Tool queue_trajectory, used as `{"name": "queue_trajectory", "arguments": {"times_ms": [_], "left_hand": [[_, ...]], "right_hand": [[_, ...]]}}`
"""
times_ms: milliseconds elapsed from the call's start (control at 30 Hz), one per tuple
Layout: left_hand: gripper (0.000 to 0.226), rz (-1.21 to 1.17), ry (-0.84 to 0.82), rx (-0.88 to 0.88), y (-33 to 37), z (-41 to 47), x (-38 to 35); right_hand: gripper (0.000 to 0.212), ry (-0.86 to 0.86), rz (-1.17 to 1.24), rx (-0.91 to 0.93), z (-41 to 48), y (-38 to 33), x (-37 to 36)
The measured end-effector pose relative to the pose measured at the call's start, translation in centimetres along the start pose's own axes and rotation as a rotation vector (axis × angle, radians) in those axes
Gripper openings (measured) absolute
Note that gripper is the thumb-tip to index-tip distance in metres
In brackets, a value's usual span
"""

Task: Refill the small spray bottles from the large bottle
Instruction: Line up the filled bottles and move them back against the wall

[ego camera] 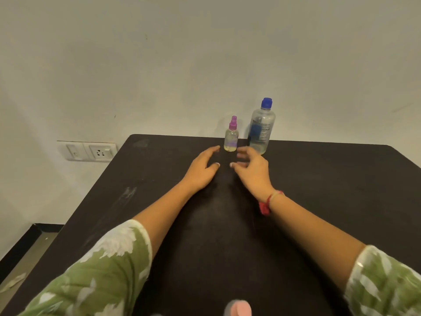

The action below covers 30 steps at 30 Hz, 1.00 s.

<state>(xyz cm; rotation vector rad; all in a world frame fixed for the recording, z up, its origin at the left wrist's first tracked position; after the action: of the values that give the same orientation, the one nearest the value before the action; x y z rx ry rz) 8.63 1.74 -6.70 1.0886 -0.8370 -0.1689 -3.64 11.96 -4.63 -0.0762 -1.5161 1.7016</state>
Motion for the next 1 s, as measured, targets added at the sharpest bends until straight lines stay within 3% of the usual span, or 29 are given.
{"name": "queue_trajectory", "arguments": {"times_ms": [133, 267, 400, 500, 633, 767, 1000], "left_hand": [[0.043, -0.200, -0.044, 0.059, 1.4, -5.0, 1.2], [0.032, -0.238, -0.080, 0.079, 2.4, -11.2, 2.9], [0.026, -0.222, -0.004, 0.074, 3.2, -17.1, 5.0], [0.022, -0.222, 0.146, 0.060, 4.3, -21.2, 6.6], [0.019, -0.231, 0.289, 0.045, 5.7, -25.7, 7.9], [0.024, -0.240, 0.275, 0.074, 6.3, -28.4, 7.5], [0.031, -0.202, 0.225, 0.096, 6.4, -29.8, 6.7]], "right_hand": [[0.014, -0.141, 0.040, -0.023, -5.8, -1.6, 3.1], [0.013, -0.297, 0.169, -0.060, -11.6, -3.7, 6.2], [0.035, -0.443, 0.178, -0.045, -17.0, -5.1, 8.5], [0.059, -0.556, 0.180, -0.088, -20.4, -5.4, 9.6], [0.076, -0.785, 0.148, -0.145, -23.5, -4.7, 10.0], [0.078, -0.737, 0.166, -0.169, -25.4, -4.8, 8.6], [0.053, -0.525, 0.220, -0.119, -26.2, -6.1, 6.6]]}}
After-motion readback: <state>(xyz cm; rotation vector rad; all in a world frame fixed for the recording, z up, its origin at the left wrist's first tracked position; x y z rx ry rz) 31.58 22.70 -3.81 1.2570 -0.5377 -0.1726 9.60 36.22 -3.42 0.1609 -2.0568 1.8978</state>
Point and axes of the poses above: each hand's wrist, its own z-axis towards the middle knuckle, its own x-axis out of the back of the hand, y = z × x, the point moved 1 cm from there along z, towards the middle knuckle, and after that the axes turned 2 degrees about -y, right-handed, at the moved point
